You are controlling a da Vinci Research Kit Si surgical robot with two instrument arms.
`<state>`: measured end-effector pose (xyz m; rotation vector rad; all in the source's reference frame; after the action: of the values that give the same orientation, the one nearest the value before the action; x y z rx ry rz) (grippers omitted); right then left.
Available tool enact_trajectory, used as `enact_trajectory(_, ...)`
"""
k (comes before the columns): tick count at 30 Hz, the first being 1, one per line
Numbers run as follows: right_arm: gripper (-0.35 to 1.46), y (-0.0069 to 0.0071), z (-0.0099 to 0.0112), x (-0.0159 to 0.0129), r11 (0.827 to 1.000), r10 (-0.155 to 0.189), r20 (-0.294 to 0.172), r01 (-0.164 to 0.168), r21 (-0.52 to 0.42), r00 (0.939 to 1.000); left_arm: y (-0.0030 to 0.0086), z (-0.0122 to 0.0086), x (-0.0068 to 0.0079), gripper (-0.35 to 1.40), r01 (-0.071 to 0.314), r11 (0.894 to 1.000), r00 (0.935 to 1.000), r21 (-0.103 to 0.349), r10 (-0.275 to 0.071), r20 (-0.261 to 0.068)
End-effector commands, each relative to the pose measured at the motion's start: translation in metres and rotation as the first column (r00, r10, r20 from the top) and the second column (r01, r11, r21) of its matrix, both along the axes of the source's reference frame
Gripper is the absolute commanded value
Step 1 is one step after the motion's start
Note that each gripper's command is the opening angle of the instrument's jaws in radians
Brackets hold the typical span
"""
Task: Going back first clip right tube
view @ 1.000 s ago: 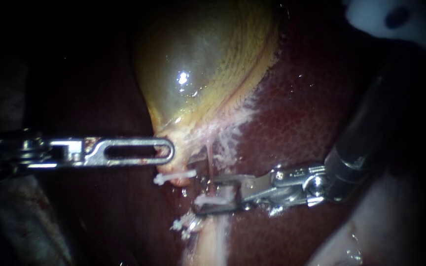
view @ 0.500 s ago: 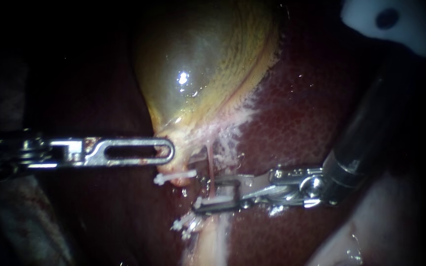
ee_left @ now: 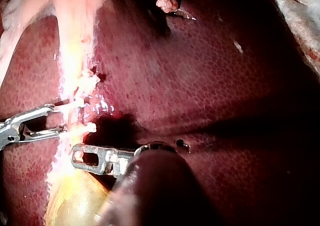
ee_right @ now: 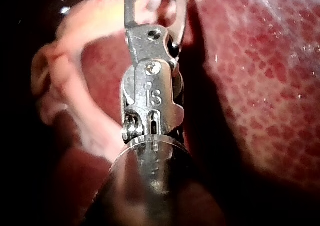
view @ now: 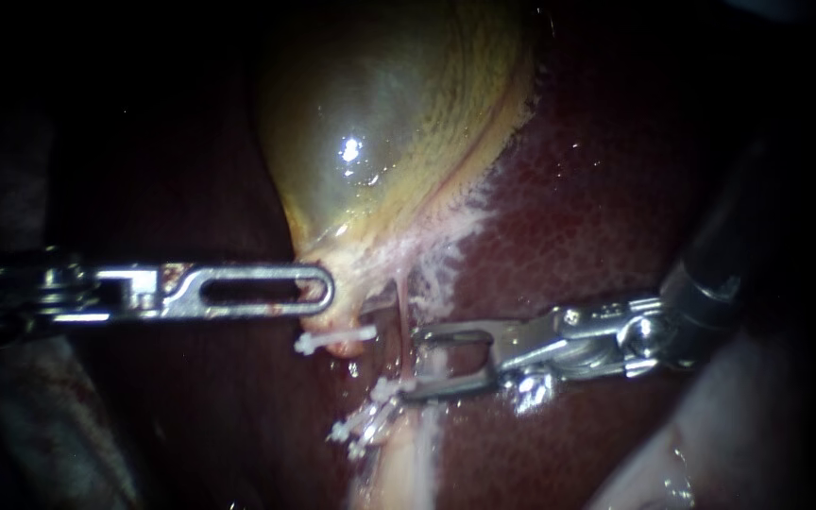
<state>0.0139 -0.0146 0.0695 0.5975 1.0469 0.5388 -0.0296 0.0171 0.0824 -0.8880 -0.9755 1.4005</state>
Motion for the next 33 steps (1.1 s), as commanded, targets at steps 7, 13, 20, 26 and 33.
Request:
enact_trajectory(7,0.51,0.0016,-0.0023,-0.0023,0.996,0.025,-0.017,-0.027,-0.09,0.9995,0.0,0.0001,0.0,-0.35,0.0,1.0,1.0,0.0,0.0,0.0)
enact_trajectory(13,0.53,0.0024,-0.0032,-0.0041,0.987,0.03,-0.027,-0.034,-0.155,0.9992,0.0,0.0002,-0.0001,-0.35,0.0,1.0,1.0,-0.001,0.0,0.0)
enact_trajectory(20,0.56,0.0029,-0.0036,-0.0059,0.973,0.037,-0.003,-0.037,-0.227,0.9993,0.0,0.0003,-0.0001,-0.35,0.0,1.0,1.0,-0.001,0.0,0.0)
enact_trajectory(26,0.58,0.003,-0.0036,-0.0064,0.969,0.056,0.013,-0.051,-0.243,0.9983,0.0,0.001,-0.0006,-0.35,0.002,1.0,1.0,-0.004,-0.002,-0.002)
enact_trajectory(33,0.58,0.003,-0.0036,-0.0063,0.968,0.054,0.013,-0.049,-0.247,0.9985,-0.0003,0.0032,-0.0027,-0.35,0.011,1.0,0.9999,-0.015,-0.011,-0.009)
